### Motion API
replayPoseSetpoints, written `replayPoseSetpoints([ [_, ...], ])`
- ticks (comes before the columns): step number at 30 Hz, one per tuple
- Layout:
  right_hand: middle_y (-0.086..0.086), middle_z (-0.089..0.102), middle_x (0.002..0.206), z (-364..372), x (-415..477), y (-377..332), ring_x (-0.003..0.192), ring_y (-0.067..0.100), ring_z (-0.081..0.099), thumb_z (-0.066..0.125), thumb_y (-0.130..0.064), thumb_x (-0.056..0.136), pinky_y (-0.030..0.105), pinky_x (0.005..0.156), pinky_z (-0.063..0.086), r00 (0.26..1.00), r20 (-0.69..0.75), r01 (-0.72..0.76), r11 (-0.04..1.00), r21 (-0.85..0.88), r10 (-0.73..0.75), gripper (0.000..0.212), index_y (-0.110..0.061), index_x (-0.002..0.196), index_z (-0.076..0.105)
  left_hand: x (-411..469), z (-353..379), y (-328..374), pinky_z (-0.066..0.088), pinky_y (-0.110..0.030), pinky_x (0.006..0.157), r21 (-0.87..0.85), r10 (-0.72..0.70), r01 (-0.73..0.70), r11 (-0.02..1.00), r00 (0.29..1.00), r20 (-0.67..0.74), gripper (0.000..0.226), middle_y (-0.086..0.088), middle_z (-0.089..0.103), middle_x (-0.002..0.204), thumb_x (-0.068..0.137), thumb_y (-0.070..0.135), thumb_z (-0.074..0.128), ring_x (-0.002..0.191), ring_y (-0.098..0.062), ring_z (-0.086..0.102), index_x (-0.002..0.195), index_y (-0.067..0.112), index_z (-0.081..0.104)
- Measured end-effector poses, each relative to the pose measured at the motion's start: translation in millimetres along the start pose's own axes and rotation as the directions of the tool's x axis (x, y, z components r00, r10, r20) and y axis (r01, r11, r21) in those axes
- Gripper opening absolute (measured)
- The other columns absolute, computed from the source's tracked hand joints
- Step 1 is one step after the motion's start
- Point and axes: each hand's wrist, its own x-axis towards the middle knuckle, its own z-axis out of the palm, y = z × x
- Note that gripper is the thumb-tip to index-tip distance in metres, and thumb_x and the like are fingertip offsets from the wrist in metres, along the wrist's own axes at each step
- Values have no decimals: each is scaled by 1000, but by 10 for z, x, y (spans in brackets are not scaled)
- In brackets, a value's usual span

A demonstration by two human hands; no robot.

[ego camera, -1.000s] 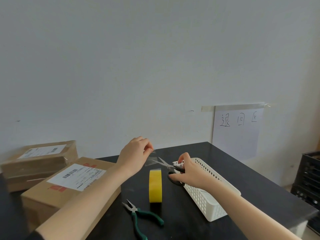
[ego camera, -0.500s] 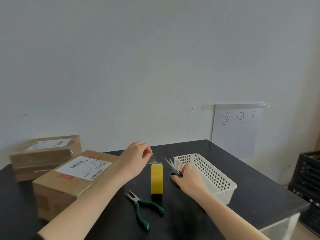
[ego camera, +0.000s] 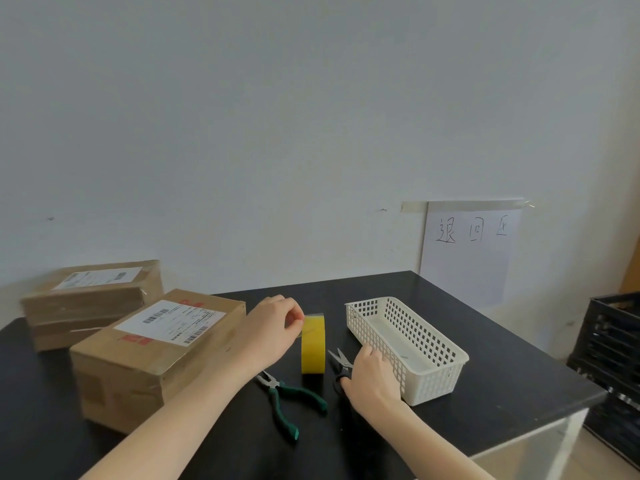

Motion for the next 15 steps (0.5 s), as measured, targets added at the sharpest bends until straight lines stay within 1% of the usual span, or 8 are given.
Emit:
replayPoseSetpoints([
  [3, 10, 52, 130, 87, -13, 26, 121, 22, 50, 54, -35, 96, 28, 101, 41, 1000, -7, 11, 998, -61, -11, 42, -7, 124, 43, -72, -28, 36, 29, -11, 47, 25, -9, 9, 1000, 1000, 15, 14, 19, 55, 100, 95, 35, 48, 66, 5, 41, 104, 32, 59],
  [5, 10, 51, 130, 124, -23, 36, 121, 22, 50, 53, -35, 96, 27, 101, 41, 1000, -22, 19, 997, -77, -20, 42, -6, 126, 43, -103, -19, 35, 28, -10, 46, 17, -24, 24, 1000, 1000, 21, 13, 20, 54, 97, 94, 36, 50, 66, 6, 41, 103, 33, 59],
  [8, 11, 50, 130, 178, -25, 50, 122, 22, 50, 56, -35, 95, 26, 101, 41, 1000, -25, 5, 997, -74, -7, 46, -6, 127, 43, -114, 44, -21, 26, -10, 52, -46, -37, 39, 998, 999, 35, 11, 19, 54, 94, 92, 34, 54, 72, 2, 45, 100, 32, 61],
  [13, 11, 49, 132, 220, -13, 65, 124, 22, 48, 56, -36, 94, 25, 100, 40, 1000, -28, -2, 997, -79, 0, 47, -6, 128, 43, -126, 141, -96, 35, -10, 59, -97, -43, 48, 994, 998, 51, 8, 18, 57, 93, 89, 32, 59, 82, -2, 51, 97, 31, 62],
  [15, 10, 48, 132, 208, -4, 78, 125, 22, 47, 57, -37, 94, 27, 100, 41, 1000, -19, -2, 997, -76, 0, 49, -6, 128, 43, -128, 158, -110, 34, -9, 59, -110, -47, 53, 993, 997, 59, 9, 17, 57, 93, 87, 32, 61, 84, -3, 52, 96, 32, 61],
])
